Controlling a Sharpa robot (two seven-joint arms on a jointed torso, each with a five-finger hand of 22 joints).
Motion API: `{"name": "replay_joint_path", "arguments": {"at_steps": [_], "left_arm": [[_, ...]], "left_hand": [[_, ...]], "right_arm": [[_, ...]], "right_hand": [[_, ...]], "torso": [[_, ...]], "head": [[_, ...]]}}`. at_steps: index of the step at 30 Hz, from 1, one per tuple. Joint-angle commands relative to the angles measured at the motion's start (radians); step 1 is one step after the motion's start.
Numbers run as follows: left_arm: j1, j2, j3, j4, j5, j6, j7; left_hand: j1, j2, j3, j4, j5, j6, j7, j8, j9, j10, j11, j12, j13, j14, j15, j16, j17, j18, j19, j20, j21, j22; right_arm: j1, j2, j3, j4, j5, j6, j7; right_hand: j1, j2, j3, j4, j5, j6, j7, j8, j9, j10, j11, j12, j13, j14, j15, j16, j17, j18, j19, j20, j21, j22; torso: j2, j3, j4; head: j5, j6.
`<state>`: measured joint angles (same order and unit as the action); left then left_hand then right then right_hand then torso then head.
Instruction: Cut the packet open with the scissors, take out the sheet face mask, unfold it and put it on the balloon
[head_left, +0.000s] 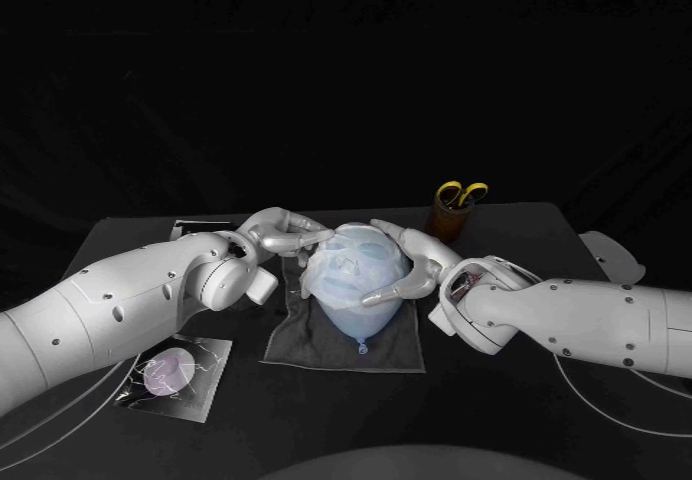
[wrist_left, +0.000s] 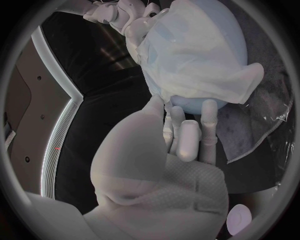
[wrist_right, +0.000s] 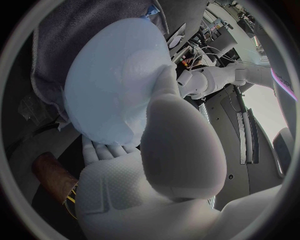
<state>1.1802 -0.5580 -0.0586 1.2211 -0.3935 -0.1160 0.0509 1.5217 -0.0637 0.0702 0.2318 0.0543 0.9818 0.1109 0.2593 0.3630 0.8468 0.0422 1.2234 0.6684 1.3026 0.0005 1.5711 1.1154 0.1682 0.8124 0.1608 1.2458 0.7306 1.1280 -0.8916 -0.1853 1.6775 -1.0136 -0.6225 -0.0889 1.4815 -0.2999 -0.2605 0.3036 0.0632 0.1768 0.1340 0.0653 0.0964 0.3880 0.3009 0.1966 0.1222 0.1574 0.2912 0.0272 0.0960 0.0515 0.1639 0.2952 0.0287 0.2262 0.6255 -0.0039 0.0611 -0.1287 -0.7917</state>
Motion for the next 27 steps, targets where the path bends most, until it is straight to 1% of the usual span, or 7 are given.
{"name": "replay_joint_path", "arguments": {"at_steps": [1,4,6,15,17,19,27], "left_arm": [[0.0,0.005,0.0,0.005,0.01,-0.009,0.023],[0.0,0.005,0.0,0.001,0.024,-0.031,0.029],[0.0,0.005,0.0,-0.001,0.032,-0.043,0.031],[0.0,0.002,0.0,-0.009,0.056,-0.092,0.04],[0.0,0.002,0.0,-0.01,0.062,-0.1,0.041],[0.0,0.002,0.0,-0.011,0.068,-0.105,0.043],[0.0,0.006,0.0,-0.018,0.083,-0.128,0.057]], "left_hand": [[0.047,0.024,0.027,-0.014,-0.005,0.046,-0.018,0.023,0.001,0.042,-0.011,0.015,0.032,0.034,-0.011,0.007,0.05,-0.001,0.028,-0.003,0.016,0.025],[0.094,0.051,0.073,-0.039,-0.005,0.095,-0.029,0.053,0.01,0.105,-0.028,0.027,0.081,0.076,-0.029,0.007,0.115,-0.008,0.069,-0.008,0.039,0.067],[0.101,0.054,0.097,-0.044,-0.005,0.098,-0.027,0.061,0.016,0.135,-0.032,0.027,0.095,0.091,-0.034,0.007,0.138,-0.011,0.086,-0.013,0.051,0.087],[0.071,0.008,0.201,-0.042,-0.005,0.088,-0.028,0.094,0.049,0.179,-0.036,0.013,0.104,0.107,-0.039,0.005,0.159,-0.016,0.106,-0.027,0.073,0.114],[0.059,-0.007,0.233,-0.042,-0.004,0.085,-0.029,0.101,0.058,0.184,-0.037,0.012,0.106,0.108,-0.04,0.004,0.16,-0.016,0.108,-0.03,0.076,0.117],[0.027,-0.038,0.305,-0.046,-0.003,0.076,-0.028,0.116,0.077,0.189,-0.039,0.01,0.109,0.111,-0.04,0.002,0.166,-0.017,0.107,-0.033,0.078,0.118],[0.016,-0.045,0.322,-0.048,-0.005,0.073,-0.03,0.119,0.081,0.182,-0.038,0.005,0.097,0.113,-0.041,0.001,0.169,-0.017,0.106,-0.033,0.079,0.118]], "right_arm": [[-0.01,0.004,-0.008,0.001,-0.001,0.05,-0.027],[-0.01,0.003,-0.008,0.001,-0.001,0.05,-0.027],[-0.01,0.003,-0.008,0.001,-0.001,0.05,-0.027],[-0.011,0.002,-0.008,0.001,-0.001,0.05,-0.027],[-0.011,0.002,-0.008,0.001,-0.001,0.05,-0.026],[-0.011,0.002,-0.008,0.001,-0.001,0.05,-0.027],[-0.012,0.002,-0.008,0.001,-0.003,0.046,-0.028]], "right_hand": [[0.009,-0.002,0.006,-0.001,0.007,0.007,0.132,0.005,0.001,0.007,-0.002,0.004,0.001,0.006,-0.002,0.0,-0.001,0.016,0.008,-0.001,0.004,-0.001],[0.009,-0.002,0.006,-0.001,0.007,0.007,0.132,0.005,0.001,0.007,-0.002,0.004,0.001,0.006,-0.002,0.0,-0.001,0.016,0.008,-0.001,0.004,-0.001],[0.009,-0.002,0.006,-0.001,0.007,0.007,0.132,0.005,0.002,0.007,-0.002,0.004,0.001,0.006,-0.002,0.0,-0.001,0.016,0.008,-0.001,0.004,-0.001],[0.009,-0.002,0.006,-0.001,0.007,0.01,0.134,0.006,0.003,0.006,-0.002,0.005,0.001,0.006,-0.002,0.0,-0.001,0.016,0.009,-0.001,0.004,-0.001],[0.009,-0.002,0.006,-0.001,0.007,0.01,0.134,0.006,0.003,0.006,-0.002,0.005,0.001,0.006,-0.002,0.0,-0.001,0.016,0.009,-0.001,0.004,-0.001],[0.009,-0.002,0.006,-0.001,0.007,0.01,0.134,0.006,0.003,0.006,-0.002,0.005,0.001,0.006,-0.002,0.0,-0.001,0.016,0.009,-0.001,0.004,-0.001],[0.008,-0.002,0.005,-0.001,0.007,0.009,0.135,0.006,0.003,0.006,-0.002,0.006,0.0,0.006,-0.002,0.0,-0.002,0.016,0.009,-0.001,0.004,-0.001]], "torso": [[0.0,-0.0002,0.0],[0.0,-0.0002,0.0004],[0.0,-0.0002,0.0006],[0.001,-0.0006,0.0009],[0.001,-0.0006,0.0008],[0.0,-0.0004,0.0007],[0.0,-0.0003,0.0005]], "head": [[0.0,0.0],[0.0,0.0],[0.0,0.0],[0.0,-0.001],[0.0,-0.001],[0.0,-0.002],[0.0,-0.001]]}}
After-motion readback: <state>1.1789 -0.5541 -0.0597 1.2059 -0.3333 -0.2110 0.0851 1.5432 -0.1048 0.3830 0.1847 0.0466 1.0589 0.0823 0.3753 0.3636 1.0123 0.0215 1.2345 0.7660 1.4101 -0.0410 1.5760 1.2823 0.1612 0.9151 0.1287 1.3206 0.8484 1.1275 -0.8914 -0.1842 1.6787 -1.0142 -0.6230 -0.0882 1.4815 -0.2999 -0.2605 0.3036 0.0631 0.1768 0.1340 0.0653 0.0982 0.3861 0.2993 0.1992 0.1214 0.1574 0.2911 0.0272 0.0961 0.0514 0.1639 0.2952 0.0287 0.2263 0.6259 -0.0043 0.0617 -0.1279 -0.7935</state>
